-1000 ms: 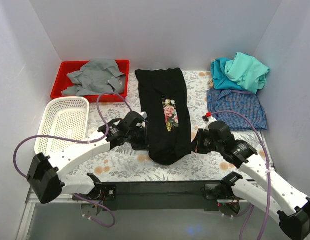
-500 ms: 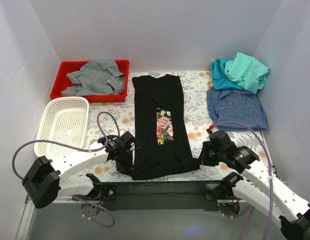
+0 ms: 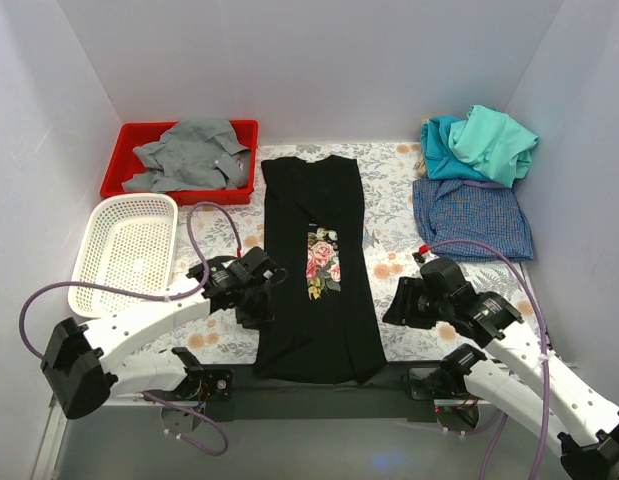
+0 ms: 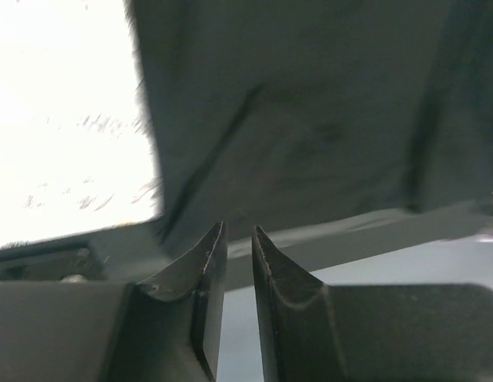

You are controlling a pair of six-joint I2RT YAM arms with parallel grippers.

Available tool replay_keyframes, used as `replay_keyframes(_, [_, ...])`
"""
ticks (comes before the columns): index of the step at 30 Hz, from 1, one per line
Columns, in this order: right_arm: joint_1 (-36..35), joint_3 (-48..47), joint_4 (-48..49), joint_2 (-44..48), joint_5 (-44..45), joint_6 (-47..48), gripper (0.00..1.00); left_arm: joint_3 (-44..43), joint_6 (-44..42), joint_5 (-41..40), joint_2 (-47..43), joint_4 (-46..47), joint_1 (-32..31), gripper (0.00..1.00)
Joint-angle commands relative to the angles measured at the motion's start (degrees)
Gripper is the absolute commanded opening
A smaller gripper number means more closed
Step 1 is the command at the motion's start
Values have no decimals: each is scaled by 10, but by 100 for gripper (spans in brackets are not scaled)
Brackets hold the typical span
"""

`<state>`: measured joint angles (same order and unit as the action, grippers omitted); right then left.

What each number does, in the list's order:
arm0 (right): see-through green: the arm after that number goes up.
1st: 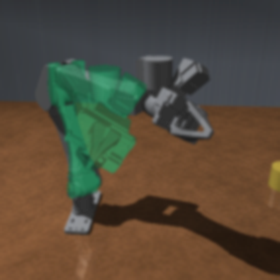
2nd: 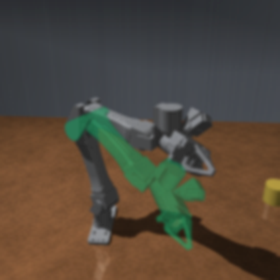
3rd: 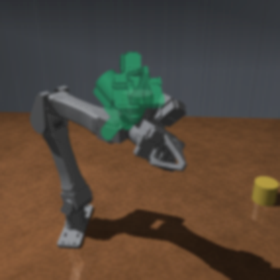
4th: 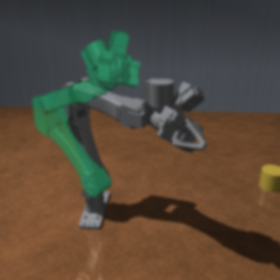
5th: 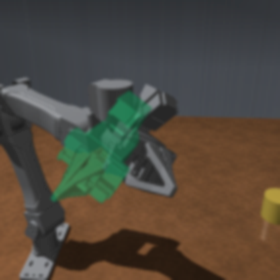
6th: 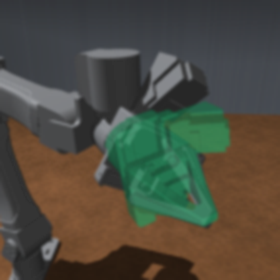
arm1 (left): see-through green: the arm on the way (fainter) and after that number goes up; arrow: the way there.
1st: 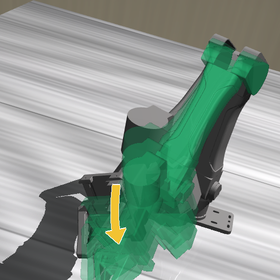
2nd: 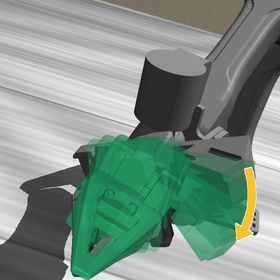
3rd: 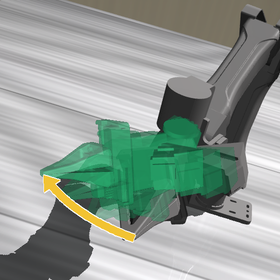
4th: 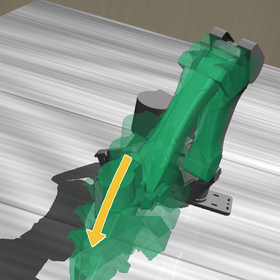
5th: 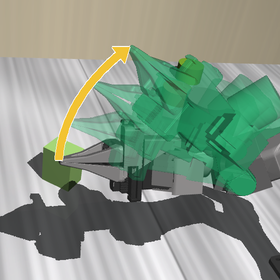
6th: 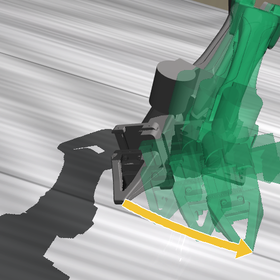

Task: Fold and stack the t-shirts
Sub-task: Fold the tshirt

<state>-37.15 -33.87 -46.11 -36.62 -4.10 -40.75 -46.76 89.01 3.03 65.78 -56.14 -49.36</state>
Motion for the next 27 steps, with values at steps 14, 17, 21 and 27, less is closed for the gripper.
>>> replay_keyframes(14, [-3,46,175,-79,-58,30,50,110,-32,58,-58,231,-3,25])
replay_keyframes(17, [-3,56,184,-76,-65,30,50,129,-37,59,-44,267,-3,27])
replay_keyframes(21, [-2,62,190,-76,-68,30,50,146,-53,55,-29,313,-3,28])
replay_keyframes(27, [-3,64,194,-78,-71,33,50,158,-67,48,4,359,-3,28])
